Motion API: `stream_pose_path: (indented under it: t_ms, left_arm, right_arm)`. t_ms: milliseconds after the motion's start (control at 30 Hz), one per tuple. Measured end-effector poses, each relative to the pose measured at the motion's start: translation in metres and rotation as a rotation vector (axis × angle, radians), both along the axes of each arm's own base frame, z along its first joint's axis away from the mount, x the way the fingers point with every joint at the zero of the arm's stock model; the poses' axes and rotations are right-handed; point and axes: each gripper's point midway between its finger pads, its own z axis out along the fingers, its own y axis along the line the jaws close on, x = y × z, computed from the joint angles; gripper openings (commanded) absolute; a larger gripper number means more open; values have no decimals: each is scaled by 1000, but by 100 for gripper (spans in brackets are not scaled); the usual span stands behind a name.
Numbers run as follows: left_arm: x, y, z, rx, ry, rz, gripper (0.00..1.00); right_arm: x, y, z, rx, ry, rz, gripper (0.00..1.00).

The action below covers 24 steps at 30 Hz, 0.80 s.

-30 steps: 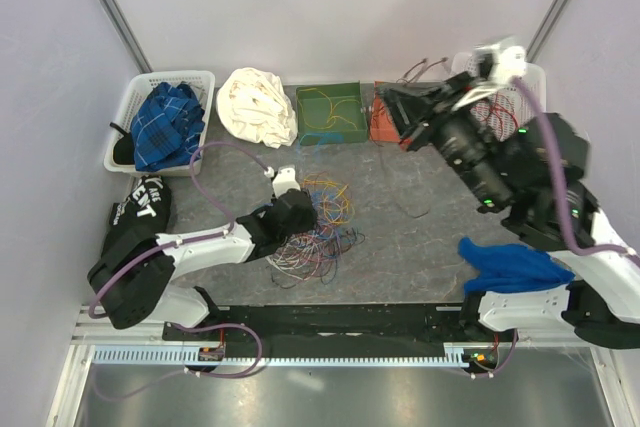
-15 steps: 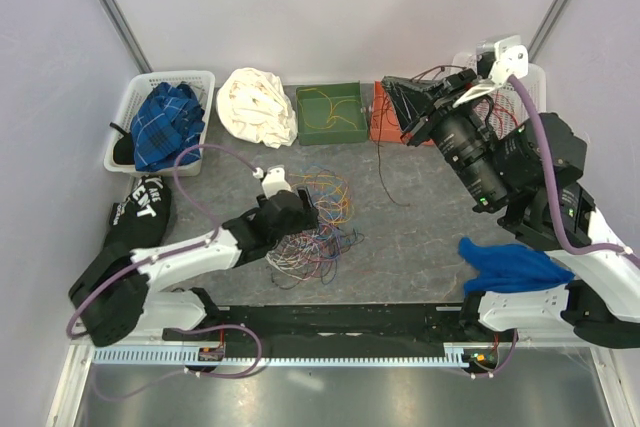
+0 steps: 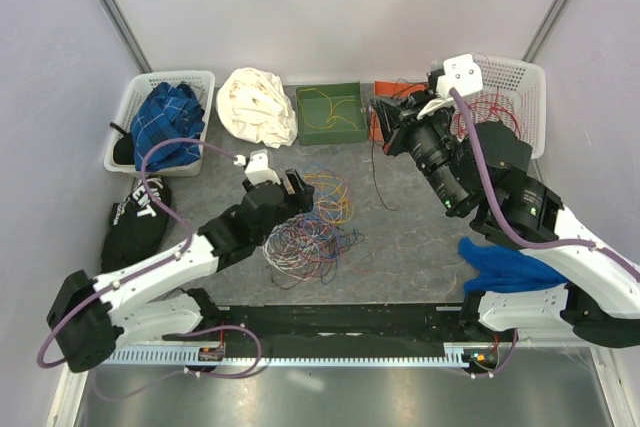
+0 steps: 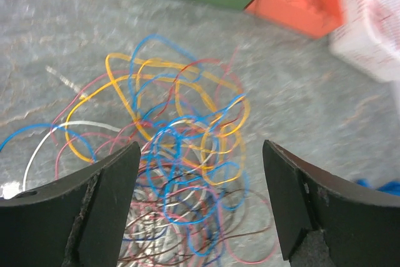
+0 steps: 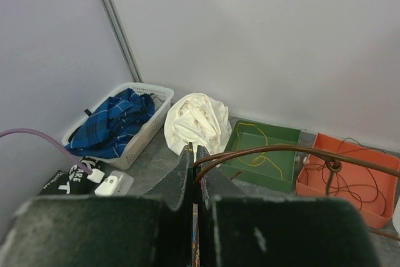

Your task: Untangle the cables

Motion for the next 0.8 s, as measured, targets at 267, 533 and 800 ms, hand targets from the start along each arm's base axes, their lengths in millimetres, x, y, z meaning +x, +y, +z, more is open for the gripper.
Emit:
stream_pose_path:
  t_ms: [267,533,800]
  left_arm:
    - [11,5,-79,165,182,20,79]
    - [15,-4,-89,168,220,3,26]
    - [10,1,-39,59,109,-7,2]
  right_arm:
    - [5,1,-27,-45,35,-28,0]
    - [10,-5,-44,-54,61,-59,0]
    - [83,-55,-73,-30,153,-243,0]
